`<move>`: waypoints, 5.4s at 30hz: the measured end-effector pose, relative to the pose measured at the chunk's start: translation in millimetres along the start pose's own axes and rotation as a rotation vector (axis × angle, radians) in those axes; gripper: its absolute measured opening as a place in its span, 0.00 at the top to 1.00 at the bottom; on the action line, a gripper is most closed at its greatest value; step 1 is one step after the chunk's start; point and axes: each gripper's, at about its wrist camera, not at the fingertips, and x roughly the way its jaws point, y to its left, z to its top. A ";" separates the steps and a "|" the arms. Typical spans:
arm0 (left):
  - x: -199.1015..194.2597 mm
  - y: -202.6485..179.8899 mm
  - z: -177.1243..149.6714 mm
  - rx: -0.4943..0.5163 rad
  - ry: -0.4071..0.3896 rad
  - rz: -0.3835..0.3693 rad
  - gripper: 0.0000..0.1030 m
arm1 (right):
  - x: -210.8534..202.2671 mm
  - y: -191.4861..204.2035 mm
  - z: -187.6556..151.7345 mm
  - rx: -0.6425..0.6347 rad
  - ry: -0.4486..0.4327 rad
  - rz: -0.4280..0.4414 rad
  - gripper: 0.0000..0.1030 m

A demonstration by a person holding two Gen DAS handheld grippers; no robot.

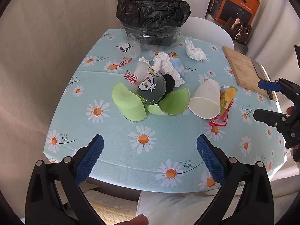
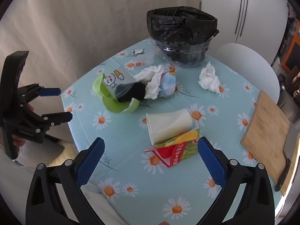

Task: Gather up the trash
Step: 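Grasp the green cup piece with left tool while right tool grasps white paper cup, then carry the green piece and white paper cup over the black bin, then open both tools to drop the green piece and paper cup into bin, then move both tools back over the remaining trash on the table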

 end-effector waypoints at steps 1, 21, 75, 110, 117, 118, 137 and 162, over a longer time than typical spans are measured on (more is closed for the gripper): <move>4.9 4.0 2.1 0.011 0.005 -0.007 0.06 | 6.4 -1.5 3.7 -0.013 0.012 -0.006 0.08; 97.8 46.6 41.0 0.319 0.005 -0.148 0.06 | 116.7 -27.8 43.2 -0.161 0.275 -0.065 0.09; -1.8 -4.1 9.5 0.319 -0.107 -0.040 0.35 | 12.8 -51.2 -33.6 0.230 -0.024 0.181 0.20; 3.5 20.0 185.2 0.359 -0.400 -0.151 0.35 | -25.6 -90.8 164.5 0.228 -0.380 0.108 0.20; 22.7 30.0 245.5 0.397 -0.460 -0.153 0.34 | -12.1 -110.8 221.2 0.284 -0.429 0.122 0.20; 25.8 32.1 253.2 0.403 -0.461 -0.154 0.34 | -8.5 -113.9 228.3 0.293 -0.429 0.117 0.20; 62.0 27.3 314.9 0.471 -0.439 -0.094 0.06 | 22.4 -135.0 276.9 0.316 -0.451 0.029 0.14; -5.9 -1.0 201.0 0.355 -0.406 0.012 0.06 | -51.4 -98.1 166.0 0.244 -0.382 -0.145 0.12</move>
